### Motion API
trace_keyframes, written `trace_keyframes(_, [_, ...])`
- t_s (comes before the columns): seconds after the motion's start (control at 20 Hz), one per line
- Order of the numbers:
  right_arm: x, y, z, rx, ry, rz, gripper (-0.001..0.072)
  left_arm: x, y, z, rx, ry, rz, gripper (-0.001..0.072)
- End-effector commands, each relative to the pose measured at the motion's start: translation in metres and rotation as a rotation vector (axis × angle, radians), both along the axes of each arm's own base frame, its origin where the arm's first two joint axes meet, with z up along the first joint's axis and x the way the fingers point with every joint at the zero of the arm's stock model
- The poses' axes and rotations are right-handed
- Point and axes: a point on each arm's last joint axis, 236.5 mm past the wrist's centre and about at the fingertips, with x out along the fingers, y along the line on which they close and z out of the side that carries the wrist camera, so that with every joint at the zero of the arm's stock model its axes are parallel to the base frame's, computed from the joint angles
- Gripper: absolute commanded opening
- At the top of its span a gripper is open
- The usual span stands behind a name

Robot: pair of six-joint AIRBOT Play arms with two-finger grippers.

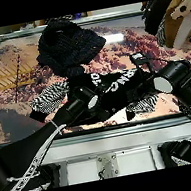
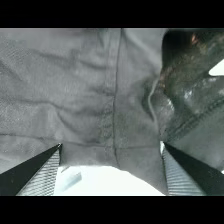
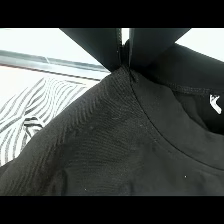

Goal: Fold the clothes and pants, and hang the long-sleeved shirts on hangers.

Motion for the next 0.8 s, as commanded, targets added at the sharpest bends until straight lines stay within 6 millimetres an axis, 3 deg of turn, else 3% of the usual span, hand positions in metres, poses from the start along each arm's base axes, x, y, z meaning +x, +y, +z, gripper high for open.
trace_keyframes(0.0, [0.001, 0.0, 0.001, 0.003, -0.006, -0.001, 0.0021, -0.015, 0.005, -0.011, -0.024, 0.03, 0.035, 0.0661])
trace_keyframes(0.2, [0.004, 0.003, 0.002, 0.014, -0.02, 0.001, 0.002, -0.021, 0.004, -0.021, -0.025, 0.035, 0.04, 0.065])
trace_keyframes(0.3, [0.003, 0.003, 0.002, 0.015, -0.018, 0.001, 0.0021, -0.013, 0.003, -0.025, -0.045, 0.006, 0.055, 0.019])
trace_keyframes(0.35, [0.003, 0.003, 0.002, 0.016, -0.018, 0.001, 0.002, -0.006, 0.004, -0.026, -0.054, -0.01, 0.067, 0.0014])
trace_keyframes(0.45, [0.004, 0.002, 0.003, 0.015, -0.02, 0.001, 0.002, 0.02, 0.019, -0.018, -0.042, -0.057, 0.11, 0.0017])
trace_keyframes(0.5, [0.007, 0.0, 0.005, 0.013, -0.028, 0.011, 0.002, 0.04, 0.023, 0.0, -0.066, -0.097, 0.144, 0.0017])
trace_keyframes(0.6, [0.021, -0.006, 0.029, 0.026, -0.087, 0.016, 0.0019, 0.092, 0.029, 0.075, -0.195, -0.25, 0.229, 0.0016])
trace_keyframes(0.7, [0.048, -0.015, 0.085, 0.069, -0.227, -0.002, 0.0019, 0.131, 0.035, 0.189, -0.378, -0.453, 0.294, 0.0016])
trace_keyframes(0.75, [0.061, -0.019, 0.121, 0.093, -0.312, -0.008, 0.0019, 0.138, 0.038, 0.25, -0.471, -0.561, 0.304, 0.0016])
